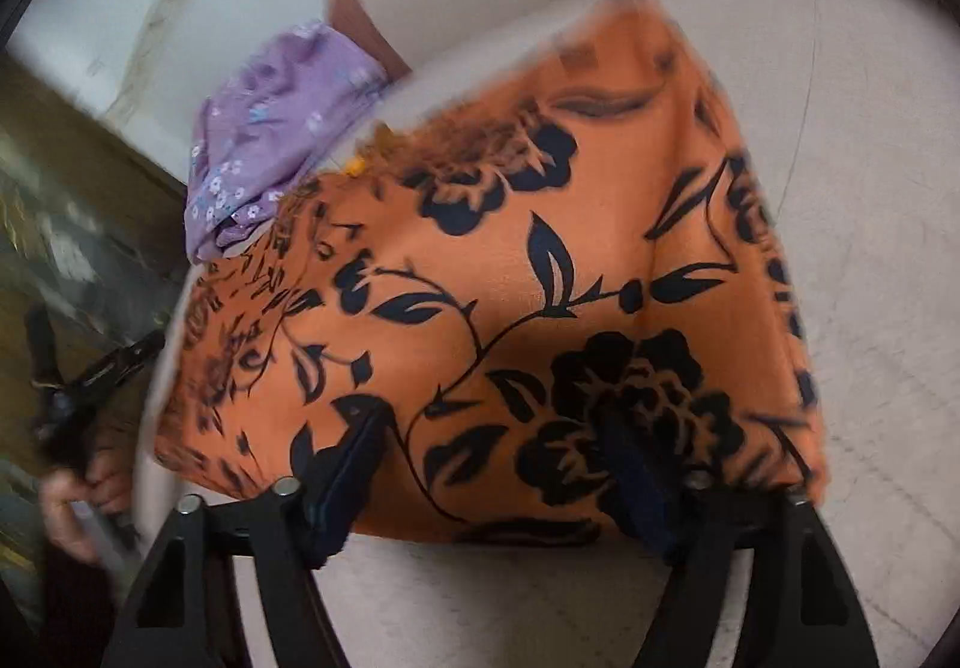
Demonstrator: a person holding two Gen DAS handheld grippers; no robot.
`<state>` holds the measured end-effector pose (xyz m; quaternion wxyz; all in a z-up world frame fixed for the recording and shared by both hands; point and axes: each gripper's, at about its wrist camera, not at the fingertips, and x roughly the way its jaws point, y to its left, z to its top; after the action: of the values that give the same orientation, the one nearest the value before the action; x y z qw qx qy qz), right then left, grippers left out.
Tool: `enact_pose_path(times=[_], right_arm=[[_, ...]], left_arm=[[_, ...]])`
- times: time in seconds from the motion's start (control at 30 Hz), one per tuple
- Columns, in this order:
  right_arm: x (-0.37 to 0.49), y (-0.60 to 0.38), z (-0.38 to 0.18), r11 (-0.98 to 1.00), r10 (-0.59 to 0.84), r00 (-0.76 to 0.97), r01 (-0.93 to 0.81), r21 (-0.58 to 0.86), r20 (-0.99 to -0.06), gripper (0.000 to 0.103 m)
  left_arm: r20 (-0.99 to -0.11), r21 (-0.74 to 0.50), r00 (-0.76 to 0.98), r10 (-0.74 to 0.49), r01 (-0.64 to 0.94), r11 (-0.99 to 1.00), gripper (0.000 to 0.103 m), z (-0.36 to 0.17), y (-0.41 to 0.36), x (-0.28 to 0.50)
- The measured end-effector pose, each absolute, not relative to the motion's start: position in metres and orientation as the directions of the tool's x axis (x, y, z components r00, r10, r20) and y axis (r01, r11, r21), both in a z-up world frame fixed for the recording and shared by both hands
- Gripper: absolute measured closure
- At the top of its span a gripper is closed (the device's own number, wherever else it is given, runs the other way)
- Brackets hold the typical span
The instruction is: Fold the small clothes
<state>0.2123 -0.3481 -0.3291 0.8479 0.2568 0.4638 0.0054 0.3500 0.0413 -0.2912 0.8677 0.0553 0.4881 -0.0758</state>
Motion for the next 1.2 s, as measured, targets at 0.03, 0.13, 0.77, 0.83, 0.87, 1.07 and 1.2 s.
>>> enact_pose_path(times=[0.03,0.13,0.77,0.83,0.87,1.07,1.2], right_arm=[[0.208,-0.341,-0.326,0.886,0.226,0.541,0.232,0.401,-0.810,0.028],[0.192,-0.334,-0.321,0.895,0.200,0.500,0.256,0.365,-0.843,0.029],[0.284,-0.184,-0.112,0.925,0.328,0.586,-0.043,0.376,-0.741,0.034],[0.231,-0.193,-0.121,0.938,0.307,0.640,-0.079,0.338,-0.704,0.033],[0.208,-0.199,-0.130,0.944,0.294,0.652,-0.083,0.319,-0.699,0.033],[0.115,-0.238,-0.179,0.965,0.222,0.644,-0.039,0.259,-0.732,0.033],[0.096,-0.264,-0.184,0.948,0.235,0.663,0.003,0.317,-0.711,0.033]], left_arm=[[-0.886,0.022,0.461,-0.057,0.164,0.986,0.069,-0.305,0.047,0.347],[-0.857,-0.041,0.505,-0.101,0.129,0.991,0.069,-0.300,0.062,0.325],[-0.649,-0.042,0.745,-0.155,0.168,0.985,0.021,-0.225,0.093,0.159],[-0.654,-0.034,0.741,-0.152,0.172,0.985,0.017,-0.224,0.092,0.152],[-0.655,-0.026,0.741,-0.149,0.175,0.984,0.017,-0.223,0.089,0.148],[-0.634,0.023,0.758,-0.151,0.213,0.977,0.017,-0.212,0.061,0.141],[-0.604,0.018,0.775,-0.185,0.245,0.969,0.017,-0.190,0.039,0.138]])
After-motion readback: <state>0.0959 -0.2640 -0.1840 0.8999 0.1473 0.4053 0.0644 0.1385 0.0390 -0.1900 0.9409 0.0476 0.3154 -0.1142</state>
